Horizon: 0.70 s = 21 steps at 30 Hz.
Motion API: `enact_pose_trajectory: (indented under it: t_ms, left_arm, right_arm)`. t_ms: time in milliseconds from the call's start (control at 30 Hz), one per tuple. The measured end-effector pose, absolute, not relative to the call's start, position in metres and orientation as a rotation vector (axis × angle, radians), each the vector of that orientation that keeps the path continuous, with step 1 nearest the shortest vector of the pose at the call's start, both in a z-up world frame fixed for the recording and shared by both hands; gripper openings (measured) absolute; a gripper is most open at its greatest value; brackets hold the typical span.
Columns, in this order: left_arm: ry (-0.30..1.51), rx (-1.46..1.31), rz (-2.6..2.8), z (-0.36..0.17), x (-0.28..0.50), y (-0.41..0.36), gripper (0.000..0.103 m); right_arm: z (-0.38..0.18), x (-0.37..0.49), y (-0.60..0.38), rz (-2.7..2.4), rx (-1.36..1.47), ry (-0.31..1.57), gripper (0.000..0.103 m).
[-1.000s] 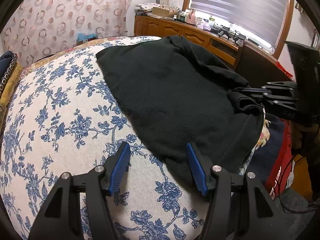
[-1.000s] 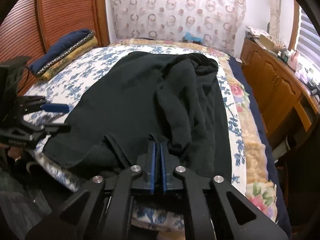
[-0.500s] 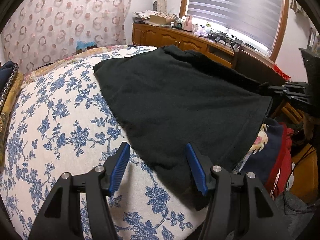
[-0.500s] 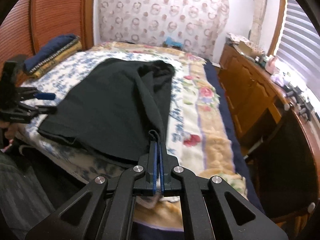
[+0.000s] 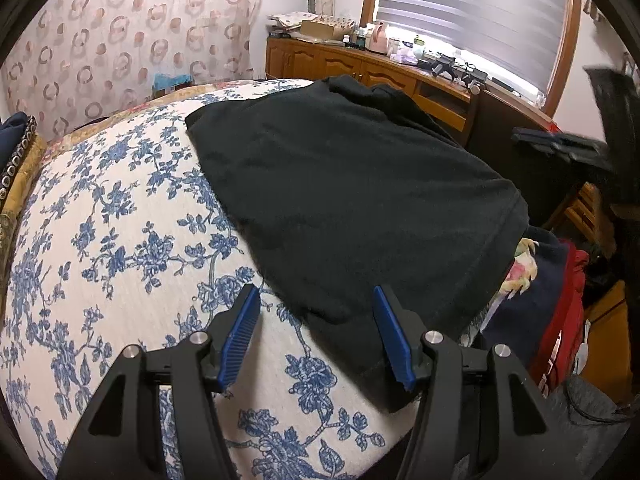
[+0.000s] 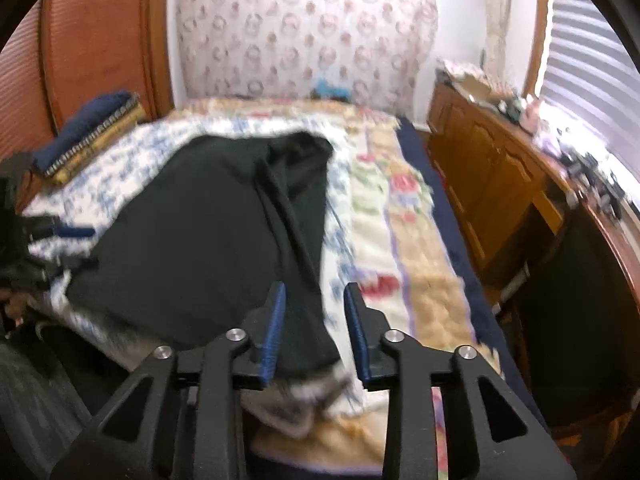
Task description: Fold small clothes
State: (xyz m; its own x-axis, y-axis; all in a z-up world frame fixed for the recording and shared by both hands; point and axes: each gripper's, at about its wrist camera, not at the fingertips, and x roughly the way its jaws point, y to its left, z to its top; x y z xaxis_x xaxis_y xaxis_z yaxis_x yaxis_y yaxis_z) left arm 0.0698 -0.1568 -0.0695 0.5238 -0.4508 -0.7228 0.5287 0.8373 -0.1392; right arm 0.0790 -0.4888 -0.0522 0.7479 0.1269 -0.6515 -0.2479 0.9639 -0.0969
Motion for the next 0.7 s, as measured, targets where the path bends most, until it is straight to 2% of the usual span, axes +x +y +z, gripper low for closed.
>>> enact_pose_trajectory:
  t_ms: [67, 400, 433, 467, 500, 700]
  left_arm:
    - [0.838, 0.098, -0.586, -0.071, 0.068, -0.156, 0.058]
    - [0.848, 0.086, -0.590, -0.074, 0.068, -0.155, 0.058]
    - [0.849, 0.084, -0.590, -0.075, 0.068, -0.155, 0.058]
    - [0.850, 0.082, -0.591, -0.075, 0.069, -0.154, 0.058]
    - [0.849, 0.082, -0.591, -0.075, 0.069, -0.154, 0.058]
    - [0.855, 0.082, -0.590, -0.074, 0.069, -0.153, 0.058]
  right_arm:
    - [-0.052, 0.100, -0.478, 0.270, -0.164, 0.674, 0.036]
    - [-0.069, 0.212, -0.444, 0.384, -0.142, 0.746, 0.035]
    - [-0.070, 0.215, -0.442, 0.381, -0.146, 0.749, 0.030]
    - [-0.071, 0.218, -0.445, 0.386, -0.137, 0.752, 0.008]
    - [-0.073, 0.220, -0.451, 0.373, -0.129, 0.762, 0.000]
    - [-0.069, 0.207, -0.508, 0.125, -0.032, 0.736, 0.000]
